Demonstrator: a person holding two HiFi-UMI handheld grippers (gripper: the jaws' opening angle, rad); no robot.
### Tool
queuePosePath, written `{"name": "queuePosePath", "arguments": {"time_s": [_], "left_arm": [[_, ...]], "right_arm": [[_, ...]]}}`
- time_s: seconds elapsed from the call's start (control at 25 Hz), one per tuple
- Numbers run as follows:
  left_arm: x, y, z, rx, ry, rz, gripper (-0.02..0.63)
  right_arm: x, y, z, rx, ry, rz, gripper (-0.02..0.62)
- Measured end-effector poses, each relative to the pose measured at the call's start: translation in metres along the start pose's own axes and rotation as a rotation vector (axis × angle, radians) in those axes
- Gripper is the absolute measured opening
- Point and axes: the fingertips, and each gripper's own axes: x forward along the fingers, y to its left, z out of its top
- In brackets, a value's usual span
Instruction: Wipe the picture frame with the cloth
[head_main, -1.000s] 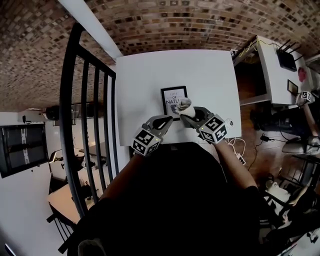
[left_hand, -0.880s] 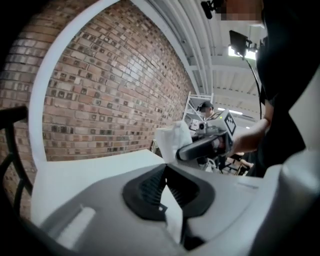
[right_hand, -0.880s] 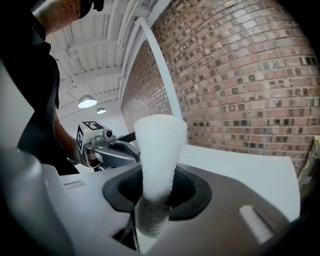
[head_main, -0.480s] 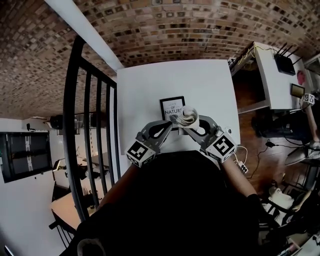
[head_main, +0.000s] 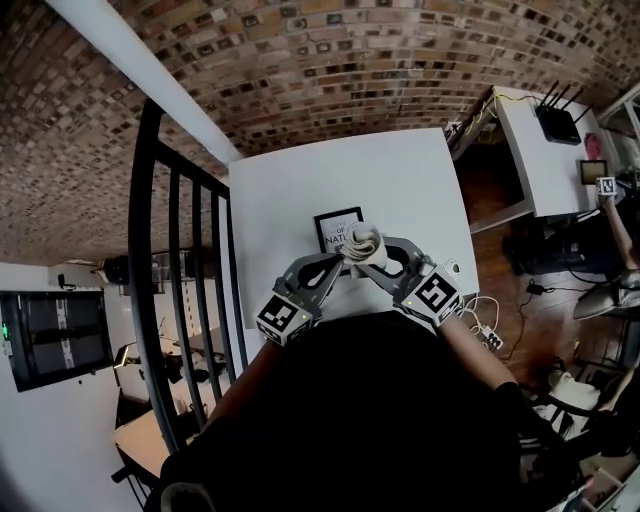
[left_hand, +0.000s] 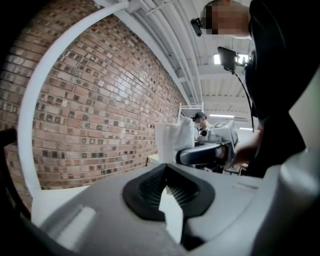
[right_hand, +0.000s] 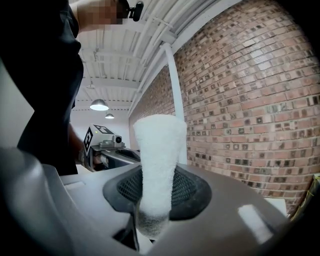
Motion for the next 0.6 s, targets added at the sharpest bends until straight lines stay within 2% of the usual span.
{"name": "queuePosePath", "arguments": {"time_s": [0.6], "left_arm": [[-0.002, 0.014, -0.008, 0.000, 0.028, 0.035, 0.002]], "right_arm": [[0.013, -0.006, -0.011, 0.010, 0.010, 0.038, 0.114]]}}
